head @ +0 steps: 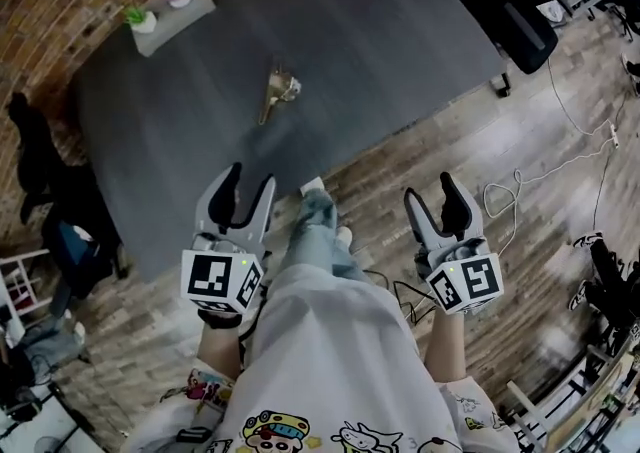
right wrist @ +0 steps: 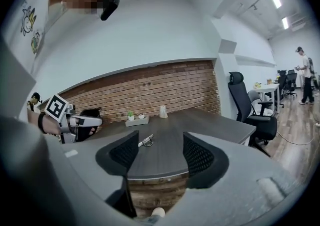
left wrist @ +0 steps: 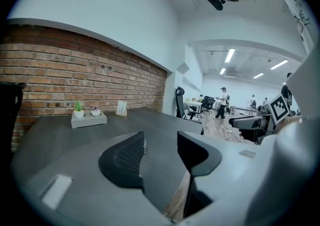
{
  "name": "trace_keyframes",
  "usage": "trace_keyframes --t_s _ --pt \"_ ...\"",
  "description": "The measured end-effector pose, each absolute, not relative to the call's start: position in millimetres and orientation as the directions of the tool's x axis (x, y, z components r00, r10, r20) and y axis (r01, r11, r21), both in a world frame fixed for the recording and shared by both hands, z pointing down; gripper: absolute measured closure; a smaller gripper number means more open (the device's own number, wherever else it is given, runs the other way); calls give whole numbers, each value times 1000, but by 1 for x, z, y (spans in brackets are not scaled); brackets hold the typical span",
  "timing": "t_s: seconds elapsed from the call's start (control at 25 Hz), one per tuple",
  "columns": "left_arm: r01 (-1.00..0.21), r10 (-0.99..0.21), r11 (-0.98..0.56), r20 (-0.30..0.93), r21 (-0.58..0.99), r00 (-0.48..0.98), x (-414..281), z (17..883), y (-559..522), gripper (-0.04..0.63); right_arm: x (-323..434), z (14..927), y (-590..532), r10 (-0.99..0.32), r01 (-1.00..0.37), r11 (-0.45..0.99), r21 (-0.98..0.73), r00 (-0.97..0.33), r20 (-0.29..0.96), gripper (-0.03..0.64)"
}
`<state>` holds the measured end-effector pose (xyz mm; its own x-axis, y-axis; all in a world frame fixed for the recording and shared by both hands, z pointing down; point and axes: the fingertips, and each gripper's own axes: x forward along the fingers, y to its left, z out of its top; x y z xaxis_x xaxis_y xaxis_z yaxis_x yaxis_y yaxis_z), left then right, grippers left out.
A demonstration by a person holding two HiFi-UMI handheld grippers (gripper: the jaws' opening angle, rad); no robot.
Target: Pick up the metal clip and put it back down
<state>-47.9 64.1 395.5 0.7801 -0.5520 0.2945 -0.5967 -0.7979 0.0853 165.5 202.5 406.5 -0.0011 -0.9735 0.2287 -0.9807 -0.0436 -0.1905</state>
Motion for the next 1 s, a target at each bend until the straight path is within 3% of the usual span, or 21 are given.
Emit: trace_keyframes --t_s 0.44,1.0 --pt "-675 -643 -733 234 87 729 -25 373 -39 385 183 395 75 -965 -979 100 -175 -139 222 342" --pt "-794 -765 -598 217 109 606 -62 370 -95 383 161 378 -46 -921 -940 309 -147 -334 198 335"
